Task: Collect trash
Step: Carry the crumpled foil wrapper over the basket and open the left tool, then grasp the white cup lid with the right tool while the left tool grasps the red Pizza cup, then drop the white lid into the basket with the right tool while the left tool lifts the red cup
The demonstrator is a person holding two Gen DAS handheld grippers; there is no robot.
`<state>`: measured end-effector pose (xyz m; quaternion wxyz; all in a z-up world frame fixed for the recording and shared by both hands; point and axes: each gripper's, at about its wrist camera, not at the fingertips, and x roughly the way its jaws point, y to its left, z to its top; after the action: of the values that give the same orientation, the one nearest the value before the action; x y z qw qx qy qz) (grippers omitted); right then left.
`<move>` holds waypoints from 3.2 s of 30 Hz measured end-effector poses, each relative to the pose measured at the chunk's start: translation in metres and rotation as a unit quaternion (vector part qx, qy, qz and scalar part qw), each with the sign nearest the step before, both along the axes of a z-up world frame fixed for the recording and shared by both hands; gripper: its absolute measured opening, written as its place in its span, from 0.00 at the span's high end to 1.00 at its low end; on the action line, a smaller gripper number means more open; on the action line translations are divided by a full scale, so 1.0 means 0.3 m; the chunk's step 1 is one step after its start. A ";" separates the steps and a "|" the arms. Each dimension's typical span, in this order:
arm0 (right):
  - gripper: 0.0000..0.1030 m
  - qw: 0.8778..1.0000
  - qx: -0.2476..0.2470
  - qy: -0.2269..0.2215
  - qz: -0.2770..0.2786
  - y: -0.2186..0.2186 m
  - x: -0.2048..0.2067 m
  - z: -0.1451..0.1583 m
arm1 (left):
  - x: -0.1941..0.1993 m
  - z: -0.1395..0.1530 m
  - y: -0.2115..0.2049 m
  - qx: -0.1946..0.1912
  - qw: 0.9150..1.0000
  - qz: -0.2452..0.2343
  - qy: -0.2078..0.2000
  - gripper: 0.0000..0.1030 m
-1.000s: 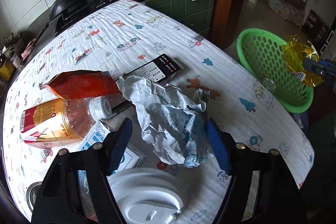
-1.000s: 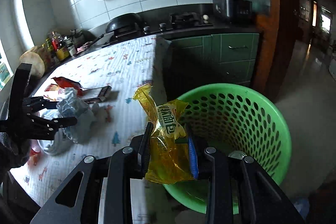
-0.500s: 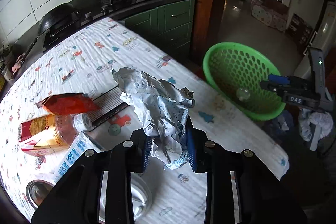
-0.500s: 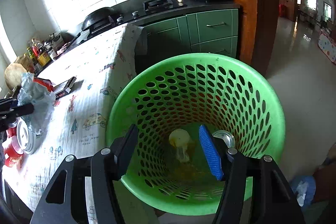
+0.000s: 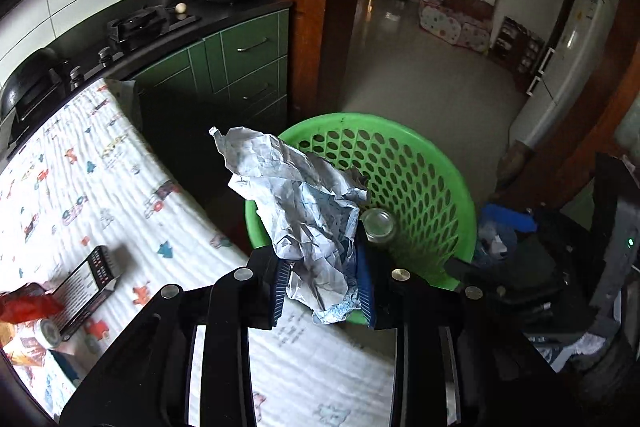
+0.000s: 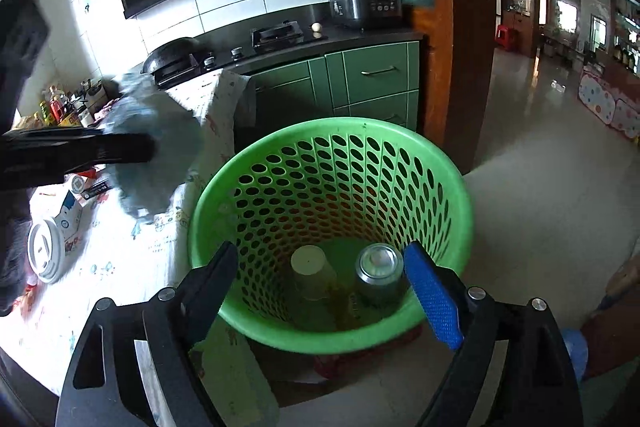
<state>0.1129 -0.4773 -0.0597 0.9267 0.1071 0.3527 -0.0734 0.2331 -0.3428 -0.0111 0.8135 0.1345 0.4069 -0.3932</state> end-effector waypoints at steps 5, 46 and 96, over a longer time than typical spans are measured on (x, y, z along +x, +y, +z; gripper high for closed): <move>0.20 1.000 -0.003 -0.003 -0.001 0.018 -0.047 -0.003 | 0.012 -0.026 -0.073 -0.011 1.000 -0.001 0.005 0.55; 0.12 0.954 -0.007 0.000 0.300 0.898 0.147 0.102 | -0.320 0.050 1.130 0.078 0.985 0.133 -0.073 0.22; 0.20 0.957 -0.003 0.028 0.287 0.896 0.217 0.010 | -0.317 -0.128 1.088 0.210 0.974 0.081 -0.031 0.31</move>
<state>0.1780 -0.2085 -0.0567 0.8988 -0.0033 0.3939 0.1922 0.1379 -0.0164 -0.0495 0.8082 0.2807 0.4647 -0.2281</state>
